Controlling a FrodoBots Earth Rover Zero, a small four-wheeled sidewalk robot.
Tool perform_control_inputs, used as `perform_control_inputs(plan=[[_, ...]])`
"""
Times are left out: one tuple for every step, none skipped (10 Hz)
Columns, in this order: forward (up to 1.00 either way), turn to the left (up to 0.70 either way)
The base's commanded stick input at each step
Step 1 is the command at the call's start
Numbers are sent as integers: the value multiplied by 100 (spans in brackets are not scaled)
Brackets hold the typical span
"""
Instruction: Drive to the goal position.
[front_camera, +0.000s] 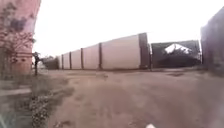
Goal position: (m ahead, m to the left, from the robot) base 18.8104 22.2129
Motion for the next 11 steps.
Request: perform_control_inputs(plan=[[100,29],[100,28],[100,4],[100,0],[100,0],[100,0],[100,0],[100,8],[100,12],[100,16],[100,19]])
